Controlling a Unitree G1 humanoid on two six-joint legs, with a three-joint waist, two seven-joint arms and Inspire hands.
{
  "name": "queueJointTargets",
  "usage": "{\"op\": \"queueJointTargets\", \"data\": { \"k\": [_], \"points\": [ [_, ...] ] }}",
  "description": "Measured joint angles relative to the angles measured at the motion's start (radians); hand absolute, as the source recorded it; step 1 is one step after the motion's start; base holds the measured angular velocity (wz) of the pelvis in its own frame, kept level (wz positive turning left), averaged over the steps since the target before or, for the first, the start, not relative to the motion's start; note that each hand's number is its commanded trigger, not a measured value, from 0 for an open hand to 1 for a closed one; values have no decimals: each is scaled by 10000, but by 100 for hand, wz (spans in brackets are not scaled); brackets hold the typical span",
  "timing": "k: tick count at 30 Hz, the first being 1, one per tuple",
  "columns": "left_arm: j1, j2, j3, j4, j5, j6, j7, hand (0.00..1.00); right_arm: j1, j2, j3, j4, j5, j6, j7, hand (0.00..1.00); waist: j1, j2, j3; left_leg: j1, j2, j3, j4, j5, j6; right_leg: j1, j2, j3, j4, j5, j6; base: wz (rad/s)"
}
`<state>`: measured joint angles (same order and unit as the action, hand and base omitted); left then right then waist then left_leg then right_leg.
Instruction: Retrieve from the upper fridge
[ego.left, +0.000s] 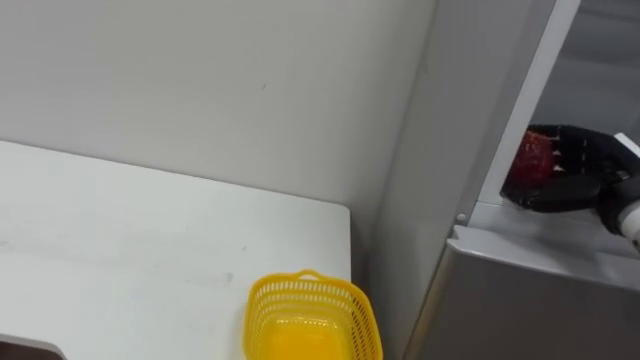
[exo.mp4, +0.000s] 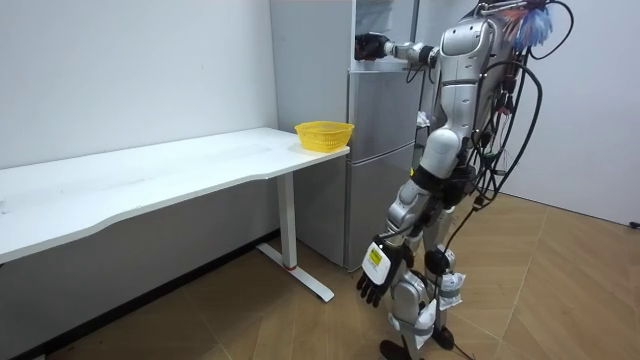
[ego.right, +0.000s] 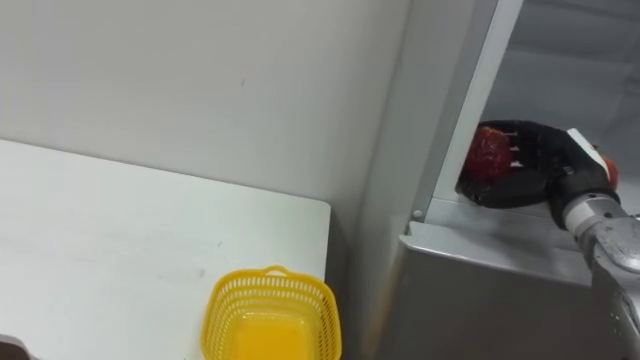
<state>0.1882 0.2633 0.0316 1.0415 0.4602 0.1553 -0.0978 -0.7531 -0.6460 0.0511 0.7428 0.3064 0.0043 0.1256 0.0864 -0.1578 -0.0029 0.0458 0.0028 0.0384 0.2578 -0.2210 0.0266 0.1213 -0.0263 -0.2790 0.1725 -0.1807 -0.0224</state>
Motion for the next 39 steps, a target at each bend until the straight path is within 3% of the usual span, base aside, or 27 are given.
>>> {"op": "queueJointTargets", "data": {
  "k": [15, 20, 25, 28, 32, 39],
  "points": [
    [3, 2, -38, 14, 10, 8, 14, 0, 1, -69, -1, -258, -204, 37, -88, 100, 25, 17, 21, -20, 8, 46, -60, -6, -8, 4, 85, 86, -12, 3, -3, 0],
    [-2, 3, -38, 13, 3, -63, 50, 0, 154, -50, 22, -1272, -1154, 199, -400, 100, 42, 192, 71, 15, 58, 135, -110, -16, -25, -38, 108, 117, 26, 17, -22, -6],
    [-21, -7, -170, 15, -5, -147, 63, 0, 770, 51, 17, -2856, -1624, 237, -1054, 100, 8, 347, 21, 16, 105, 302, -196, 20, -61, -248, 88, 283, 164, 22, -30, -13],
    [-124, -4, -200, 212, -41, -175, 73, 0, 1661, 360, -228, -4246, -2018, 269, -1636, 100, -23, 396, 18, 38, 175, 473, -213, 24, -84, -264, 99, 347, 159, 32, -47, -11],
    [-264, -99, -379, 302, -104, -324, 309, 0, 1907, 721, -227, -4932, -2384, 241, -2257, 100, 35, 444, 44, 4, 225, 698, -356, 34, -106, -422, 153, 618, 156, 71, -111, -17],
    [-225, -161, -368, 268, -177, -332, 546, 0, 3356, 1491, -340, -6843, -3576, 237, -3657, 100, -18, 709, -66, -27, 206, 723, -367, 35, -99, -495, 146, 652, 176, 79, -111, -3]
  ]
}}
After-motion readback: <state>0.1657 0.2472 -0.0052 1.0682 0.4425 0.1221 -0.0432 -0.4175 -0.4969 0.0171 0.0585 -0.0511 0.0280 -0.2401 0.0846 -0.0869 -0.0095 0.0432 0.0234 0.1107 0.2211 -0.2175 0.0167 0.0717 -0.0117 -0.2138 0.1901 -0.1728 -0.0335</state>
